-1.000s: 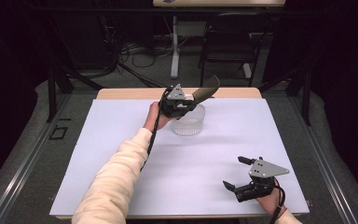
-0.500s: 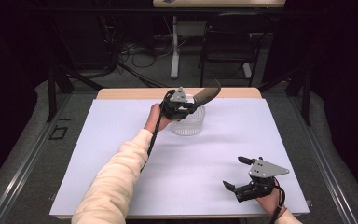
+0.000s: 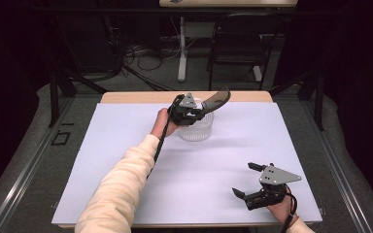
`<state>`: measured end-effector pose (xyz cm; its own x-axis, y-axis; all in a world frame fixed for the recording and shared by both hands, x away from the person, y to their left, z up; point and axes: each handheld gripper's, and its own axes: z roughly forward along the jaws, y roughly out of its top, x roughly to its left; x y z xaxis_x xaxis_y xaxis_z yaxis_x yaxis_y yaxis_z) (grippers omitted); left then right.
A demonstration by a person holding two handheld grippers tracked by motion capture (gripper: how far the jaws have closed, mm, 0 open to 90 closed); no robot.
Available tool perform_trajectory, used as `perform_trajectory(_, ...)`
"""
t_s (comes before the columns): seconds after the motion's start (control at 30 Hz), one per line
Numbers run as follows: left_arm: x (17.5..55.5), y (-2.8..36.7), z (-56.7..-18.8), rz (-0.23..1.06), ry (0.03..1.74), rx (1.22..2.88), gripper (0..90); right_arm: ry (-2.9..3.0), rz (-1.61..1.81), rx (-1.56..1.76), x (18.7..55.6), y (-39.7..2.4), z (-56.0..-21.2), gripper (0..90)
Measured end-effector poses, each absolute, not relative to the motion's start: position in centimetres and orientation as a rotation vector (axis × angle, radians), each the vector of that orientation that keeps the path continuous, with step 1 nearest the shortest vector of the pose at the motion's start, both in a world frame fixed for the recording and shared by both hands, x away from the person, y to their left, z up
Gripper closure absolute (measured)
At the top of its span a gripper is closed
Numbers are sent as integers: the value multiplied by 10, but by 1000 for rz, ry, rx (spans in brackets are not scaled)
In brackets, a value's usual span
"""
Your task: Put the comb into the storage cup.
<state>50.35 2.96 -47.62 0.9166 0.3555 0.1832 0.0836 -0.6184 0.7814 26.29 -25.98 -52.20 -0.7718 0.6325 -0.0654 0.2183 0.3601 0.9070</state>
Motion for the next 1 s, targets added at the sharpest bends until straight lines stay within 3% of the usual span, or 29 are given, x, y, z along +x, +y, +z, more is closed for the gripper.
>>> perform_trajectory(0.8, 505, 24, -484, 422, 287, 2277, 716, 2221, 1386, 741, 263, -260, -522, 4)
perform_trajectory(0.83, 504, 23, -484, 420, 296, 2267, 698, 2220, 1388, 739, 263, -260, -522, 4)
perform_trajectory(0.9, 501, 23, -483, 408, 301, 2265, 536, 2217, 1389, 739, 263, -260, -522, 5)
perform_trajectory(1.0, 496, 26, -477, 430, 329, 2241, 377, 2216, 1390, 741, 263, -260, -522, 5)
